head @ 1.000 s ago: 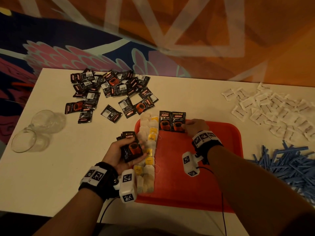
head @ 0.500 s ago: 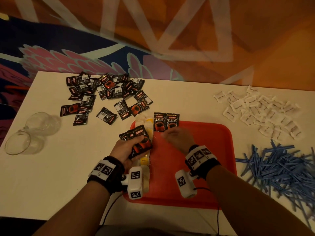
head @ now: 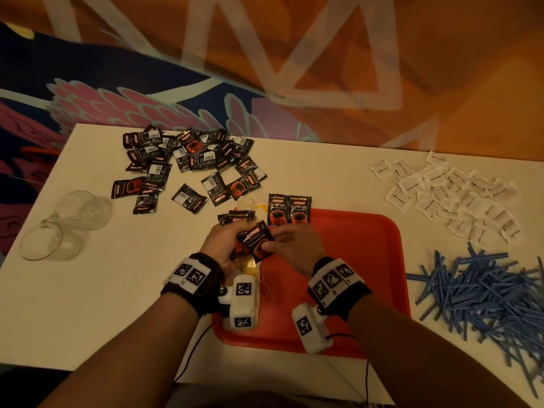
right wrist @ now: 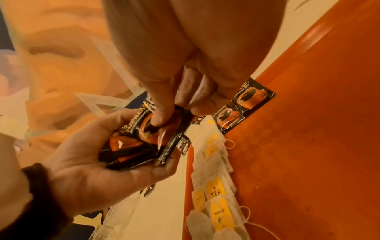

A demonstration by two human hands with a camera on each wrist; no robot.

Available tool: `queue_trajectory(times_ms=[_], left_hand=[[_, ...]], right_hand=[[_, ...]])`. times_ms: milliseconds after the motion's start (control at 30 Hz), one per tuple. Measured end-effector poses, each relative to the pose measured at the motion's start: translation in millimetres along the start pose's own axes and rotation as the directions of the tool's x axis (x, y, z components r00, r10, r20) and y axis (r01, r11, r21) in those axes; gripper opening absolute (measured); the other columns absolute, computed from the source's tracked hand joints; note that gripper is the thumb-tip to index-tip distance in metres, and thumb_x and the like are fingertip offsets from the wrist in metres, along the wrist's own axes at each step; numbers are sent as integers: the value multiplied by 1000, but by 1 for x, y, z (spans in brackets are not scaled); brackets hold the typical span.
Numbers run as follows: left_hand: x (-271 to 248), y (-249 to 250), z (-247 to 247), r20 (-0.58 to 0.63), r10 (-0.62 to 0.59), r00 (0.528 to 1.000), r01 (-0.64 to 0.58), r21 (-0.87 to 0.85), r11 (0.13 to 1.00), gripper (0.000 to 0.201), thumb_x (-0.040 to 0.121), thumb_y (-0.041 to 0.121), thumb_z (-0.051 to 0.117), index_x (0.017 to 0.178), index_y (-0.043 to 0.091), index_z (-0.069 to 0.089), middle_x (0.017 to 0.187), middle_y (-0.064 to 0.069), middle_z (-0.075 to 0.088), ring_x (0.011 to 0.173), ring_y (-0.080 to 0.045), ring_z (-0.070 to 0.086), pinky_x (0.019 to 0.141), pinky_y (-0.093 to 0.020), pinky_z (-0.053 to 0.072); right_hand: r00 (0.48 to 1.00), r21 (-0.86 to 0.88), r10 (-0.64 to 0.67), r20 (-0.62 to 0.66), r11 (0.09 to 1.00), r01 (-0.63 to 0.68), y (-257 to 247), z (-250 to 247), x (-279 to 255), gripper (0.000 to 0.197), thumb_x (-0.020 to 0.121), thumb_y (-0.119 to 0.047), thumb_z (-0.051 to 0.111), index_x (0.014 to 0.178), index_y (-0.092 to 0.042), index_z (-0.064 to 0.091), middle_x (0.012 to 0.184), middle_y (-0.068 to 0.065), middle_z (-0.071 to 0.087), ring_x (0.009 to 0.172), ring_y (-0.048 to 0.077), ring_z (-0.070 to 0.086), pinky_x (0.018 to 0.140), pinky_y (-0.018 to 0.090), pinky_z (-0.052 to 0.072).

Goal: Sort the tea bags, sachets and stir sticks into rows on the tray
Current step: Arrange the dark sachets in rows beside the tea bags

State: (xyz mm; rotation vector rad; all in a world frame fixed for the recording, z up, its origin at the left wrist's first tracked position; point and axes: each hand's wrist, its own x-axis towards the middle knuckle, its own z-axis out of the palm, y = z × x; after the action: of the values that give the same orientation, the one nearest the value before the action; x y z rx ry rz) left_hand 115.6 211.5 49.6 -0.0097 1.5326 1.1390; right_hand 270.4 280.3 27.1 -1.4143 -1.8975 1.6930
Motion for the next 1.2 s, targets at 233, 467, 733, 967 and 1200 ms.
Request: queue_trajectory(times_ms=[233, 467, 733, 967, 1200], left_hand=[[11, -3, -6, -1, 21, 1000, -21, 63, 998, 33, 82, 26, 79, 110, 9, 72, 102, -16, 75, 94, -34, 72, 82, -48, 58], [20, -2, -31, -183, -34, 983, 28, -38, 999, 31, 82, 24, 79, 107, 8, 72, 94, -11, 76, 83, -27, 73, 71, -42, 59], [17, -10, -62, -99, -88, 991, 77, -113, 991, 17, 93, 19, 66, 106, 7, 67, 83, -11, 70, 70, -23, 68, 68, -36, 58], [18, -12, -79, -110, -100, 989, 79, -178, 981, 33, 90, 18, 69, 119, 4, 64, 82, -9, 69, 62, -19, 69, 55, -32, 58], [14, -13, -82, -111, -93, 989, 75, -155, 985, 58, 79, 24, 77, 131, 3, 60, 91, -10, 69, 72, -21, 69, 61, -34, 57]], right_hand=[[999, -14, 38, 4, 999, -38, 4, -1, 0, 27, 71, -24, 85, 94, -14, 76, 92, -3, 74, 83, 6, 69, 74, 20, 55], [960, -36, 232, -156, 970, -241, 21, -11, 21, 27, 81, -30, 77, 106, -18, 73, 102, -6, 68, 93, 6, 60, 83, 19, 47], [897, -84, 353, -266, 919, -386, 23, -8, 56, 24, 86, -29, 73, 109, -20, 73, 110, -1, 71, 103, 14, 64, 80, 20, 48], [875, -109, 356, -329, 906, -410, 22, -4, 67, 18, 84, -27, 75, 100, -19, 74, 98, -3, 69, 70, 3, 53, 56, 14, 42], [869, -143, 353, -346, 896, -421, 22, -3, 70, 17, 84, -29, 75, 97, -18, 76, 102, -2, 71, 79, 7, 54, 66, 18, 42]])
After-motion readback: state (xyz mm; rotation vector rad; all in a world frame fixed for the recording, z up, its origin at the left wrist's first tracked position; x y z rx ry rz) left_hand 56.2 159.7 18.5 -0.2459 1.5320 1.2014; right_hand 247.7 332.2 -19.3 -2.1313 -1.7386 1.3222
